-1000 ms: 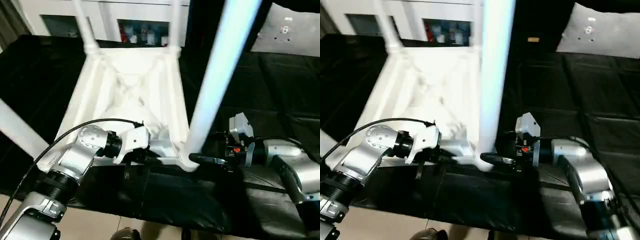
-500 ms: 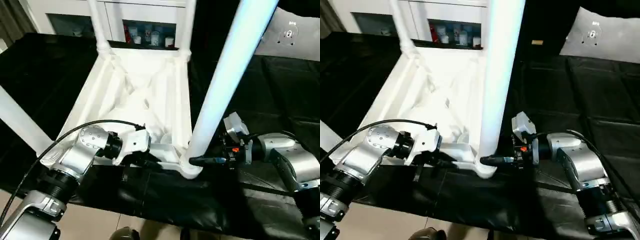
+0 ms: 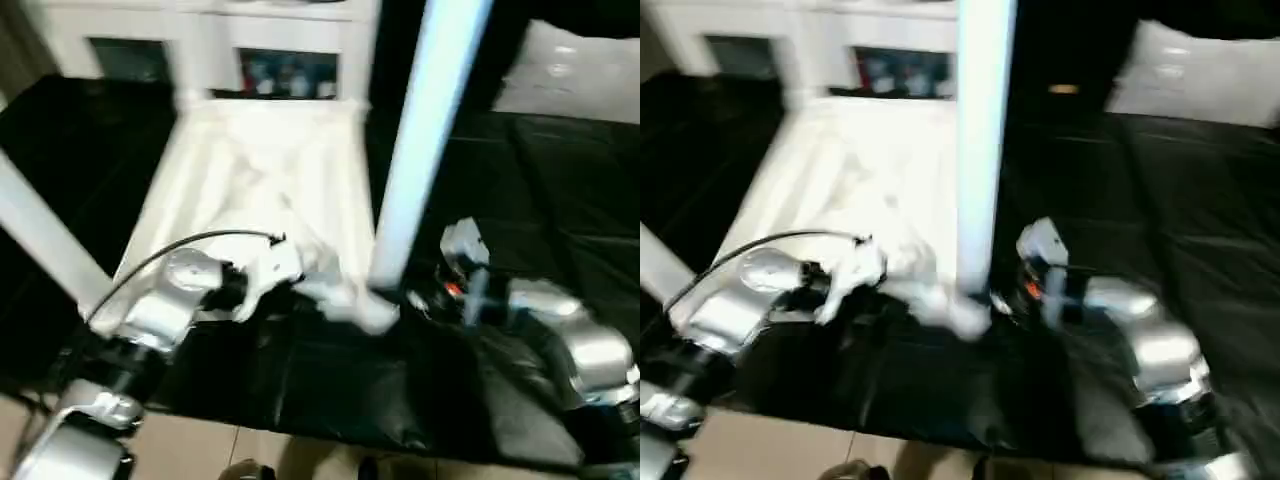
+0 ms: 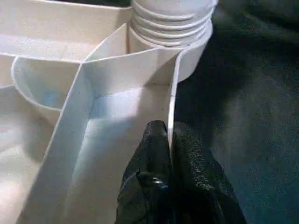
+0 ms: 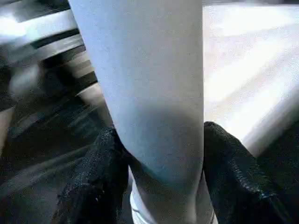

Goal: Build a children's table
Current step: Rotate leg to tighten

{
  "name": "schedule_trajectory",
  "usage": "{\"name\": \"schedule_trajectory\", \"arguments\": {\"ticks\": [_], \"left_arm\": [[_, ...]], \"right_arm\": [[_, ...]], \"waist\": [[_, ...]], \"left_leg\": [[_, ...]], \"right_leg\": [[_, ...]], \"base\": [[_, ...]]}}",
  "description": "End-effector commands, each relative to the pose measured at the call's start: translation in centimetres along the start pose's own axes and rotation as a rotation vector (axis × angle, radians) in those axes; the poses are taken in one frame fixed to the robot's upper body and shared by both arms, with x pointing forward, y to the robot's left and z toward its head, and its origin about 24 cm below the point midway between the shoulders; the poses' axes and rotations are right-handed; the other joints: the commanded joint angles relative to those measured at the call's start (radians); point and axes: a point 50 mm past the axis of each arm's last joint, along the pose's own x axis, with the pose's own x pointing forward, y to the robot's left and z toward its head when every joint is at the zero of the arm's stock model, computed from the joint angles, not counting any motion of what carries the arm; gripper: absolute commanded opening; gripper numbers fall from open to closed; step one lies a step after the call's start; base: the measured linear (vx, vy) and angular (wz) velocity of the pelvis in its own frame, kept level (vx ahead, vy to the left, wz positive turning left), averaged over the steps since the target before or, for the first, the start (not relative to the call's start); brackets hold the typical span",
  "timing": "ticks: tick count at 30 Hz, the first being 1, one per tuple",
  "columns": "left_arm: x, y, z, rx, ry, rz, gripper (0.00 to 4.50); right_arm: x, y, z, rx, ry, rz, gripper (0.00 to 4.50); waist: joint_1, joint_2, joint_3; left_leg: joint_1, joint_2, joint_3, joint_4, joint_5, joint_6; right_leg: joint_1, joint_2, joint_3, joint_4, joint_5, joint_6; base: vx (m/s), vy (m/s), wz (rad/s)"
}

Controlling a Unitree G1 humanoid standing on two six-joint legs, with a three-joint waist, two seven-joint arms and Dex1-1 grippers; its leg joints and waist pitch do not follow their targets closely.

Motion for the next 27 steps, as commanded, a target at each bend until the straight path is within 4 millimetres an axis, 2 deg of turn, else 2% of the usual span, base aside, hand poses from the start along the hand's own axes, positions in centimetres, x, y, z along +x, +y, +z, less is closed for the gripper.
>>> {"name": "schedule_trajectory", "arguments": {"ticks": [1,2,3,4,5,7,9,10,11,14,16,17,19,24,27], "left_arm": [[2.5,-0.9,4.0,0.007,-0.148,0.078,0.0],[2.6,-0.9,4.1,0.002,-0.15,0.085,0.0],[2.9,-1.0,4.3,-0.013,-0.155,0.104,0.0],[3.7,-0.9,4.9,-0.04,-0.168,0.154,0.0],[3.8,-0.9,5.0,-0.045,-0.169,0.163,0.0],[4.7,-0.9,5.9,-0.073,-0.186,0.23,0.0],[4.9,-1.1,6.3,-0.068,-0.191,0.24,0.0],[4.9,-1.2,6.3,-0.053,-0.187,0.228,0.0],[4.9,-1.3,6.4,-0.048,-0.185,0.224,0.0],[4.3,-1.2,5.7,-0.008,-0.151,0.196,0.0],[3.6,-1.0,4.8,0.025,-0.117,0.163,0.0],[3.4,-1.0,4.6,0.026,-0.109,0.16,0.0],[3.0,-0.8,3.9,0.038,-0.087,0.151,0.0],[1.5,-0.3,2.3,0.068,-0.03,0.101,0.0],[0.7,-0.2,1.6,0.106,-0.02,0.051,0.0]], "right_arm": [[3.5,4.2,-2.0,0.117,0.072,0.054,1.98],[3.7,4.3,-2.1,0.121,0.071,0.042,1.98],[4.1,4.4,-2.1,0.13,0.069,0.009,1.98],[5.2,4.4,-2.0,0.141,0.064,-0.083,1.98],[5.4,4.4,-2.0,0.143,0.063,-0.101,1.98],[6.6,4.3,-1.4,0.206,0.021,-0.209,1.98],[6.7,4.3,-1.0,0.217,-0.019,-0.227,2.53],[6.4,4.1,-0.9,0.217,-0.029,-0.239,2.53],[6.3,4.0,-0.8,0.218,-0.032,-0.246,2.7],[4.8,2.9,-0.9,0.198,-0.046,-0.261,3.06],[3.2,1.7,-1.2,0.161,-0.046,-0.273,3.15],[2.9,1.4,-1.3,0.155,-0.043,-0.277,3.26],[1.9,0.8,-1.2,0.128,-0.052,-0.269,3.43],[-0.8,-0.5,-0.4,0.044,-0.051,-0.131,3.95],[-1.9,-1.3,-0.1,-0.045,-0.008,-0.071,4.15]], "waist": [[-0.001,-0.007,-0.041],[-0.009,-0.005,-0.043],[-0.011,-0.006,-0.044],[-0.014,0.004,-0.042],[-0.02,0.0,-0.042],[-0.022,-0.001,-0.048],[-0.02,0.001,-0.049],[-0.016,0.003,-0.055],[-0.015,0.003,-0.054],[-0.01,0.001,-0.064],[-0.004,0.005,-0.068],[-0.003,0.003,-0.067],[-0.002,0.007,-0.068],[0.001,0.003,-0.071],[0.004,0.006,-0.072]], "left_leg": [[-0.005,0.069,-0.044,-0.093,-0.229,0.005],[-0.001,0.068,-0.039,-0.093,-0.226,0.012],[0.0,0.068,-0.04,-0.092,-0.221,0.017],[-0.004,0.068,-0.039,-0.093,-0.205,0.028],[-0.004,0.067,-0.035,-0.093,-0.205,0.032],[-0.005,0.066,-0.034,-0.091,-0.179,0.039],[-0.005,0.067,-0.032,-0.089,-0.157,0.051],[-0.004,0.067,-0.03,-0.086,-0.122,0.065],[-0.009,0.068,-0.03,-0.087,-0.091,0.084],[-0.008,0.068,-0.028,-0.08,-0.043,0.113],[-0.01,0.069,-0.028,-0.077,-0.006,0.148],[-0.011,0.07,-0.026,-0.077,-0.003,0.158],[-0.011,0.071,-0.026,-0.076,-0.009,0.159],[-0.013,0.072,-0.027,-0.072,-0.011,0.167],[-0.012,0.075,-0.028,-0.069,0.001,0.177]], "right_leg": [[0.042,-0.095,0.05,-0.104,-0.521,-0.155],[0.036,-0.09,0.05,-0.11,-0.511,-0.15],[0.037,-0.091,0.051,-0.109,-0.498,-0.151],[0.037,-0.089,0.053,-0.108,-0.454,-0.162],[0.034,-0.086,0.053,-0.109,-0.426,-0.173],[0.04,-0.087,0.055,-0.105,-0.383,-0.184],[0.041,-0.087,0.055,-0.104,-0.341,-0.197],[0.044,-0.086,0.056,-0.098,-0.27,-0.211],[0.048,-0.087,0.057,-0.092,-0.206,-0.226],[0.056,-0.089,0.056,-0.082,-0.118,-0.249],[0.06,-0.09,0.053,-0.075,-0.061,-0.262],[0.06,-0.09,0.052,-0.074,-0.052,-0.268],[0.061,-0.091,0.05,-0.077,-0.071,-0.274],[0.066,-0.09,0.049,-0.073,-0.071,-0.281],[0.062,-0.09,0.047,-0.069,-0.058,-0.286]], "base": [[0.0,0.0,0.0],[0.0,0.0,0.0],[0.0,0.0,0.0],[0.0,0.0,0.0],[0.0,0.0,0.0],[0.0,0.0,0.0],[0.0,0.0,0.0],[0.0,0.0,0.0],[0.0,0.0,0.0],[0.0,0.0,0.0],[0.0,0.0,0.0],[0.0,0.0,0.0],[0.0,0.0,0.0],[0.0,0.0,0.0],[0.0,0.0,0.0]]}}
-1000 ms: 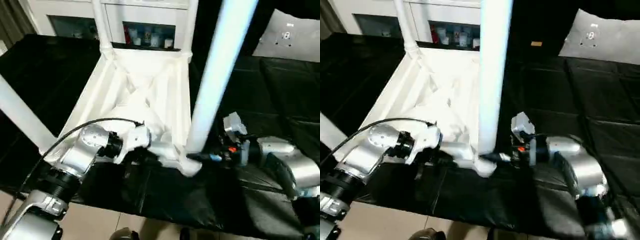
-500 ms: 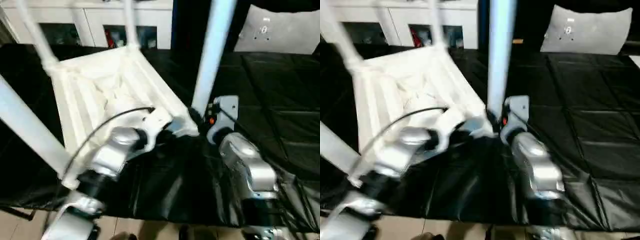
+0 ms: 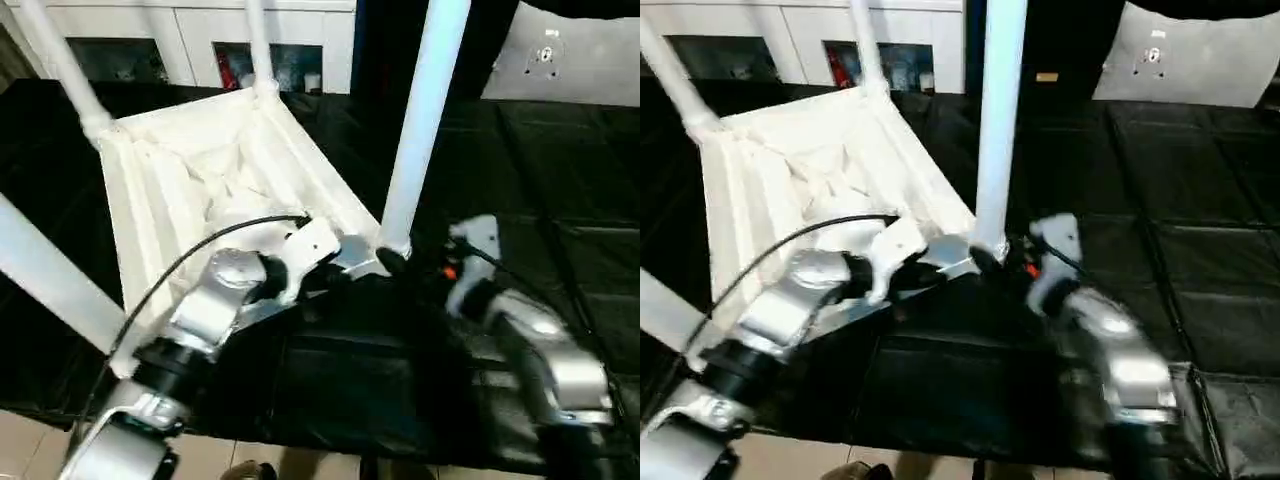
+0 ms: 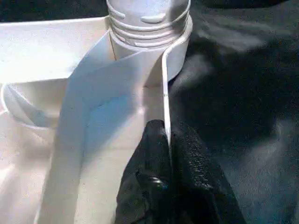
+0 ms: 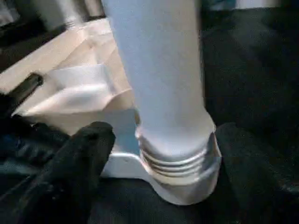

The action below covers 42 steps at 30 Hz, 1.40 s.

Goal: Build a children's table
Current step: Rotate leg to tighten

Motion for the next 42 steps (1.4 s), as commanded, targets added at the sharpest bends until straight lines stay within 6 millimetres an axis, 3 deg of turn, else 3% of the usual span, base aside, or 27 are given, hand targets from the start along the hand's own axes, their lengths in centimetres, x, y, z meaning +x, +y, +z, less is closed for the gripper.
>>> {"name": "schedule_trajectory", "arguments": {"ticks": [1,2,8,9,13,20,27,35,40,42], "left_arm": [[-0.6,-0.2,0.0,0.065,-0.022,-0.081,0.0],[-1.1,-0.2,-0.4,0.08,-0.01,-0.114,0.0],[-2.3,-0.6,-1.4,0.137,0.028,-0.256,0.0],[-2.6,-0.7,-1.6,0.156,0.04,-0.283,0.0],[-3.1,-1.2,-1.6,0.231,0.057,-0.411,0.0],[-3.2,-1.5,-1.5,0.267,0.073,-0.466,0.0],[-3.3,-1.4,-1.4,0.284,0.069,-0.484,0.0],[-3.3,-1.6,-1.7,0.28,0.071,-0.491,0.0],[-2.9,-1.6,-1.6,0.208,0.061,-0.462,0.0],[-2.4,-1.5,-1.2,0.158,0.033,-0.421,0.0]], "right_arm": [[-0.5,-0.3,0.6,-0.053,-0.002,0.085,4.28],[-0.8,-0.5,0.9,-0.082,0.004,0.13,4.28],[-1.7,-0.4,1.5,-0.167,0.039,0.339,4.28],[-1.9,-0.3,1.6,-0.177,0.051,0.387,4.28],[-1.7,-0.5,1.9,-0.191,0.101,0.556,4.12],[-1.4,-0.1,1.7,-0.186,0.133,0.643,3.41],[-1.3,0.3,1.5,-0.157,0.159,0.742,2.81],[-1.2,0.5,1.1,-0.121,0.194,0.795,2.1],[-1.1,1.2,0.8,-0.077,0.189,0.81,1.99],[-0.8,1.8,0.4,-0.069,0.194,0.769,1.99]], "waist": [[0.008,-0.007,-0.072],[0.012,-0.002,-0.075],[0.027,0.003,-0.079],[0.03,0.007,-0.077],[0.044,0.001,-0.073],[0.062,-0.002,-0.071],[0.063,-0.009,-0.072],[0.06,-0.017,-0.065],[0.061,-0.014,-0.062],[0.06,-0.012,-0.056]], "left_leg": [[0.001,0.075,-0.026,-0.056,-0.001,0.171],[0.003,0.075,-0.026,-0.054,-0.003,0.172],[0.008,0.081,-0.028,-0.048,0.038,0.202],[0.008,0.082,-0.028,-0.048,0.031,0.2],[0.01,0.085,-0.025,-0.052,-0.013,0.17],[0.011,0.086,-0.023,-0.053,-0.022,0.145],[0.009,0.086,-0.022,-0.053,-0.016,0.147],[0.008,0.084,-0.021,-0.055,-0.01,0.149],[0.009,0.086,-0.022,-0.056,-0.011,0.154],[0.009,0.087,-0.022,-0.059,-0.033,0.141]], "right_leg": [[0.067,-0.091,0.052,-0.059,-0.063,-0.282],[0.067,-0.092,0.051,-0.058,-0.061,-0.283],[0.064,-0.091,0.048,-0.04,0.042,-0.322],[0.063,-0.092,0.049,-0.042,0.033,-0.322],[0.063,-0.09,0.048,-0.043,-0.018,-0.321],[0.06,-0.093,0.05,-0.044,-0.042,-0.312],[0.06,-0.095,0.05,-0.045,-0.055,-0.306],[0.057,-0.093,0.05,-0.048,-0.082,-0.292],[0.054,-0.094,0.05,-0.049,-0.097,-0.292],[0.054,-0.094,0.051,-0.055,-0.124,-0.289]], "base": [[0.0,0.0,0.0],[0.0,0.0,0.0],[0.0,0.0,0.0],[0.0,0.0,0.0],[0.0,0.0,0.0],[0.0,0.0,0.0],[0.0,0.0,0.0],[0.0,0.0,0.0],[0.0,0.0,0.0],[0.0,0.0,0.0]]}}
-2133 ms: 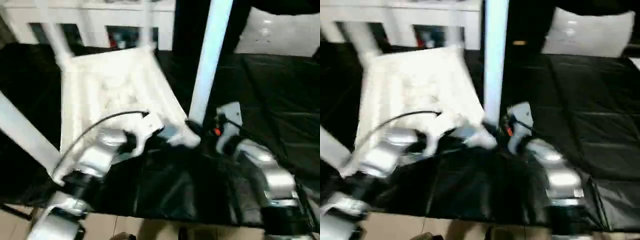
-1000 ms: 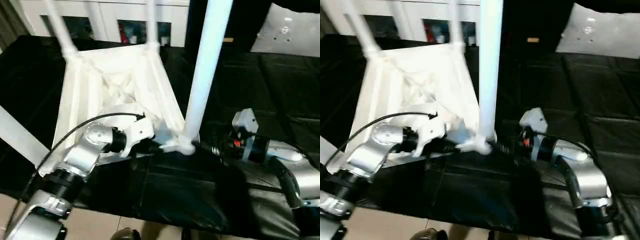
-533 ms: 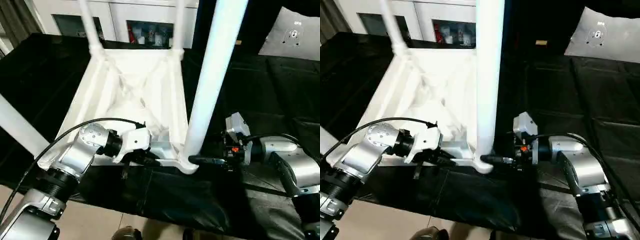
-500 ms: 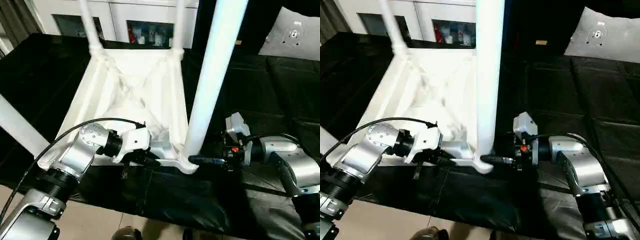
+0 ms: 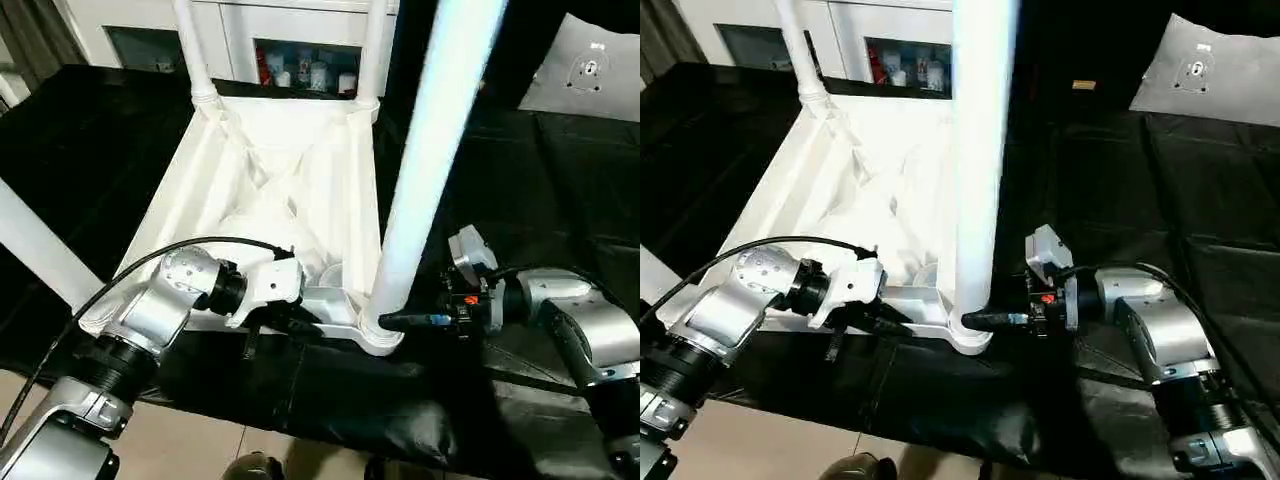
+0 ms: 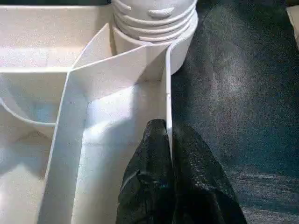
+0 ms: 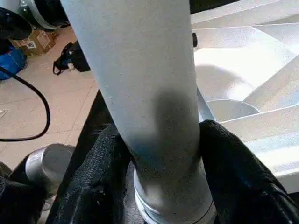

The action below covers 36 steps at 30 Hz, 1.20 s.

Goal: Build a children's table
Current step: Rotate leg to tighten

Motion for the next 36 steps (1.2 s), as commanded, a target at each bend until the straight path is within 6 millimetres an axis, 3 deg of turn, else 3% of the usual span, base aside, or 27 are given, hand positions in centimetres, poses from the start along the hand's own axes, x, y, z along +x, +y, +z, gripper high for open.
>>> {"name": "schedule_trajectory", "arguments": {"ticks": [1,3,5,6,7,8,11,14,16,17,19,21,22,29,30,34,36], "left_arm": [[1.3,0.3,0.8,-0.036,-0.027,0.037,0.0],[1.8,1.0,1.2,-0.071,-0.048,0.124,0.0],[2.5,1.8,1.8,-0.123,-0.08,0.226,0.0],[2.8,2.1,2.1,-0.139,-0.091,0.253,0.0],[3.0,2.3,2.3,-0.153,-0.097,0.285,0.0],[3.3,2.6,2.5,-0.171,-0.107,0.318,0.0],[4.1,3.3,3.5,-0.225,-0.139,0.411,0.0],[4.6,3.9,4.3,-0.249,-0.153,0.489,0.0],[4.8,4.0,4.9,-0.254,-0.167,0.507,0.0],[4.9,4.0,5.0,-0.254,-0.171,0.51,0.0],[4.8,3.9,4.9,-0.238,-0.163,0.505,0.0],[4.5,3.9,4.7,-0.222,-0.153,0.501,0.0],[4.4,3.8,4.6,-0.216,-0.15,0.499,0.0],[3.0,3.0,2.9,-0.179,-0.108,0.433,0.0],[2.8,2.8,2.7,-0.165,-0.107,0.416,0.0],[2.1,1.9,1.9,-0.118,-0.096,0.318,0.0],[2.1,1.9,1.9,-0.12,-0.096,0.311,0.0]], "right_arm": [[1.9,0.8,-0.7,0.045,-0.009,0.005,1.99],[3.3,0.7,-0.9,0.068,-0.032,-0.101,1.99],[5.0,0.3,-0.8,0.114,-0.077,-0.246,1.98],[5.5,0.1,-0.7,0.131,-0.088,-0.291,1.98],[6.0,0.0,-0.7,0.138,-0.093,-0.333,1.98],[6.5,-0.2,-0.6,0.136,-0.101,-0.386,1.97],[8.0,-0.8,-0.4,0.186,-0.13,-0.543,1.97],[9.2,-1.2,-0.1,0.22,-0.125,-0.688,1.96],[10.2,-1.1,0.5,0.262,-0.169,-0.724,1.96],[10.5,-1.0,0.7,0.271,-0.185,-0.73,2.51],[10.4,-0.9,1.0,0.249,-0.211,-0.731,2.68],[10.0,-0.9,1.0,0.25,-0.22,-0.723,2.88],[9.9,-0.8,0.9,0.252,-0.222,-0.722,2.88],[5.4,-1.0,0.1,0.139,-0.194,-0.749,3.52],[4.7,-1.0,0.1,0.122,-0.192,-0.733,3.52],[1.8,-1.1,0.1,0.026,-0.156,-0.646,3.91],[1.7,-1.1,0.1,0.021,-0.151,-0.643,3.97]], "waist": [[-0.008,-0.009,-0.056],[-0.013,-0.008,-0.048],[-0.022,-0.008,-0.041],[-0.029,-0.009,-0.035],[-0.041,-0.012,-0.033],[-0.05,-0.012,-0.034],[-0.071,-0.008,-0.035],[-0.087,-0.007,-0.036],[-0.087,-0.005,-0.045],[-0.086,-0.004,-0.045],[-0.085,-0.003,-0.059],[-0.082,0.0,-0.063],[-0.081,-0.001,-0.063],[-0.071,0.006,-0.077],[-0.069,0.011,-0.077],[-0.06,0.008,-0.077],[-0.057,0.01,-0.075]], "left_leg": [[0.01,0.085,-0.021,-0.074,-0.045,0.129],[0.011,0.083,-0.023,-0.081,-0.084,0.1],[0.012,0.077,-0.027,-0.087,-0.161,0.06],[0.016,0.074,-0.027,-0.09,-0.194,0.037],[0.015,0.069,-0.033,-0.094,-0.224,0.016],[0.011,0.069,-0.038,-0.098,-0.233,0.007],[0.014,0.065,-0.039,-0.096,-0.252,0.01],[0.012,0.064,-0.036,-0.098,-0.237,0.016],[0.01,0.064,-0.035,-0.095,-0.208,0.025],[0.01,0.067,-0.033,-0.096,-0.191,0.03],[0.009,0.068,-0.031,-0.092,-0.138,0.045],[0.006,0.068,-0.026,-0.085,-0.077,0.076],[0.003,0.068,-0.026,-0.086,-0.067,0.081],[0.005,0.073,-0.025,-0.076,-0.016,0.119],[0.005,0.074,-0.025,-0.076,-0.014,0.121],[0.003,0.074,-0.025,-0.073,-0.029,0.13],[0.004,0.076,-0.024,-0.073,-0.027,0.132]], "right_leg": [[0.052,-0.094,0.055,-0.063,-0.146,-0.282],[0.051,-0.093,0.056,-0.072,-0.215,-0.268],[0.052,-0.097,0.054,-0.088,-0.368,-0.225],[0.044,-0.094,0.055,-0.099,-0.453,-0.193],[0.047,-0.094,0.052,-0.103,-0.516,-0.167],[0.051,-0.095,0.051,-0.105,-0.545,-0.142],[0.042,-0.094,0.052,-0.116,-0.567,-0.127],[0.037,-0.086,0.054,-0.112,-0.505,-0.138],[0.044,-0.089,0.056,-0.11,-0.46,-0.146],[0.044,-0.089,0.058,-0.106,-0.411,-0.16],[0.054,-0.087,0.058,-0.093,-0.286,-0.193],[0.059,-0.088,0.058,-0.084,-0.163,-0.234],[0.062,-0.089,0.057,-0.081,-0.146,-0.242],[0.072,-0.09,0.051,-0.068,-0.046,-0.28],[0.073,-0.091,0.051,-0.067,-0.043,-0.283],[0.076,-0.091,0.05,-0.067,-0.049,-0.288],[0.071,-0.091,0.05,-0.066,-0.051,-0.293]], "base": [[0.0,0.0,0.0],[0.0,0.0,0.0],[0.0,0.0,0.0],[0.0,0.0,0.0],[0.0,0.0,0.0],[0.0,0.0,0.0],[0.0,0.0,0.0],[0.0,0.0,0.0],[0.0,0.0,0.0],[0.0,0.0,0.0],[0.0,0.0,0.0],[0.0,0.0,0.0],[0.0,0.0,0.0],[0.0,0.0,0.0],[0.0,0.0,0.0],[0.0,0.0,0.0],[0.0,0.0,0.0]]}}
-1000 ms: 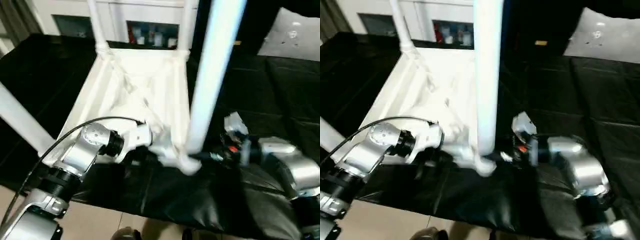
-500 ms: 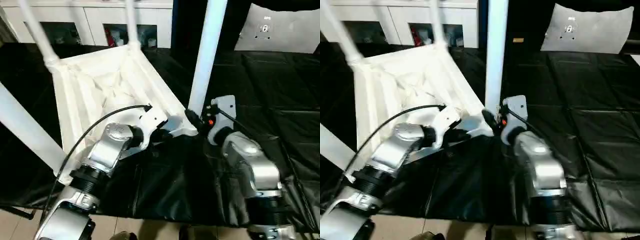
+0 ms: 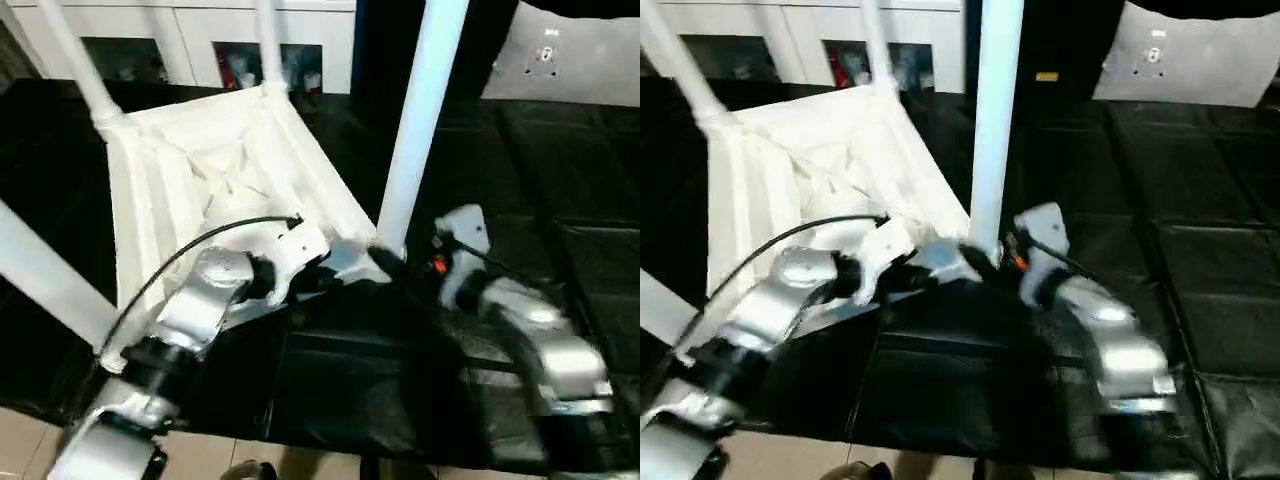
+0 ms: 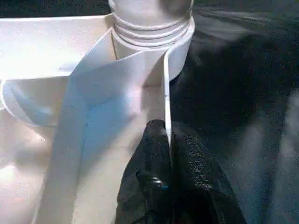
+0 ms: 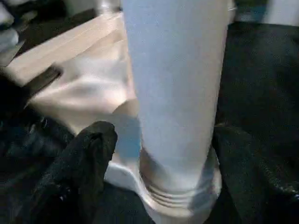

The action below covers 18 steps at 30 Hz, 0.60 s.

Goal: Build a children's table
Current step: Rotate leg to tighten

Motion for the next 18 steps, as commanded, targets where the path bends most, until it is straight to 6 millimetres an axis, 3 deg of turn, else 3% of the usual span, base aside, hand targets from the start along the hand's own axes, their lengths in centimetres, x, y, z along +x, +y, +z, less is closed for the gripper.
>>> {"name": "schedule_trajectory", "arguments": {"ticks": [1,3,9,13,18], "left_arm": [[-0.1,-0.7,0.8,0.063,-0.039,-0.09,0.0],[-0.7,-0.9,0.3,0.122,-0.025,-0.168,0.0],[-1.7,-1.3,-0.4,0.193,0.01,-0.29,0.0],[-2.0,-1.5,-0.3,0.21,0.012,-0.332,0.0],[-2.7,-1.6,-0.5,0.253,0.046,-0.404,0.0]], "right_arm": [[-0.3,0.1,0.1,-0.03,-0.001,0.102,4.14],[-0.9,0.0,0.2,-0.074,0.033,0.238,4.26],[-1.7,0.0,0.3,-0.119,0.072,0.473,4.26],[-1.7,-0.3,0.3,-0.115,0.077,0.51,3.92],[-1.7,-0.4,0.3,-0.086,0.098,0.626,3.61]], "waist": [[0.006,-0.007,-0.073],[0.011,0.001,-0.072],[0.029,0.002,-0.076],[0.041,0.005,-0.075],[0.053,-0.004,-0.075]], "left_leg": [[0.002,0.072,-0.022,-0.057,-0.043,0.141],[0.003,0.073,-0.023,-0.056,-0.051,0.143],[0.006,0.079,-0.023,-0.05,-0.005,0.18],[0.007,0.082,-0.022,-0.051,-0.015,0.167],[0.007,0.082,-0.02,-0.051,-0.028,0.152]], "right_leg": [[0.067,-0.094,0.058,-0.059,-0.076,-0.29],[0.066,-0.093,0.057,-0.062,-0.099,-0.283],[0.063,-0.092,0.053,-0.044,0.008,-0.313],[0.06,-0.093,0.051,-0.044,-0.016,-0.315],[0.061,-0.094,0.051,-0.045,-0.05,-0.306]], "base": [[0.0,0.0,0.0],[0.0,0.0,0.0],[0.0,0.0,0.0],[0.0,0.0,0.0],[0.0,0.0,0.0]]}}
